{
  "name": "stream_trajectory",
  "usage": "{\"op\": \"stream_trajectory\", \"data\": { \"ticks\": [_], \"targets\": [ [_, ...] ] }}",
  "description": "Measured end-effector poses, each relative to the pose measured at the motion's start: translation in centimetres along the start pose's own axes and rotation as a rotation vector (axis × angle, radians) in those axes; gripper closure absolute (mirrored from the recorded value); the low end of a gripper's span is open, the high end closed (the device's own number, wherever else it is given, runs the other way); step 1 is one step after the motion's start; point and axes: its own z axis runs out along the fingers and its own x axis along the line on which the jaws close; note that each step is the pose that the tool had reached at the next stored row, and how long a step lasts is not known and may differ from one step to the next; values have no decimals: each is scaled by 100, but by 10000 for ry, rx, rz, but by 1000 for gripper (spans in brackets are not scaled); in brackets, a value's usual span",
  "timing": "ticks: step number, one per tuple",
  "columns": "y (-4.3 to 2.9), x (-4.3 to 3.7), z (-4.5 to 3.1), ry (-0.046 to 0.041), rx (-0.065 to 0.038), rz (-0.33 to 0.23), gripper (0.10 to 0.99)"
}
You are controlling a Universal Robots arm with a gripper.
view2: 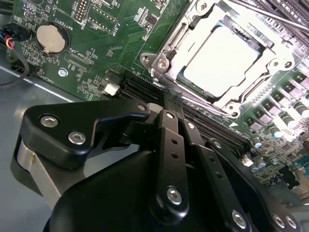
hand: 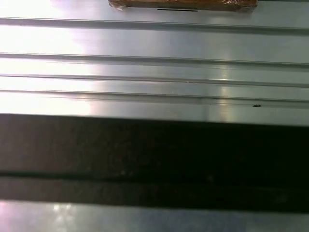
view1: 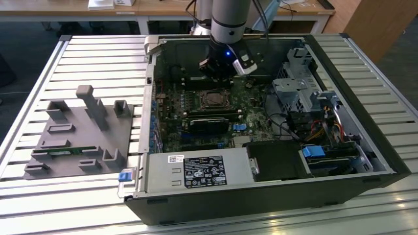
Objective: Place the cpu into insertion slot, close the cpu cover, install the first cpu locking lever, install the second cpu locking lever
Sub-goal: 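Install the first cpu locking lever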
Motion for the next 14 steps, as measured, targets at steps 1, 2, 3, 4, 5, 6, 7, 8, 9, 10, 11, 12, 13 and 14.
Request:
{"op": "stream_trajectory", "data": {
  "ticks": [1, 2, 3, 4, 5, 6, 7, 8, 9, 10, 11, 12, 13, 14],
  "targets": [
    [0, -3, 3, 2, 17, -1, 980],
    [0, -5, 6, 5, 33, 0, 980],
    [-1, -8, 10, 8, 49, 1, 980],
    [-1, -10, 13, 10, 64, 2, 980],
    [-1, -11, 17, 12, 81, 3, 980],
    [-1, -13, 20, 14, 104, 4, 980],
    [-1, -14, 25, 16, 134, 4, 980],
    [-1, -16, 29, 18, 158, 3, 980],
    [-2, -17, 33, 23, 181, 3, 980],
    [-1, -18, 36, 27, 199, 3, 980],
    [-1, -19, 39, 29, 215, 4, 980],
    [-1, -20, 43, 31, 233, 5, 980],
    [-1, -21, 48, 32, 251, 4, 980],
    [-1, -23, 53, 32, 267, 4, 980]
  ]
}}
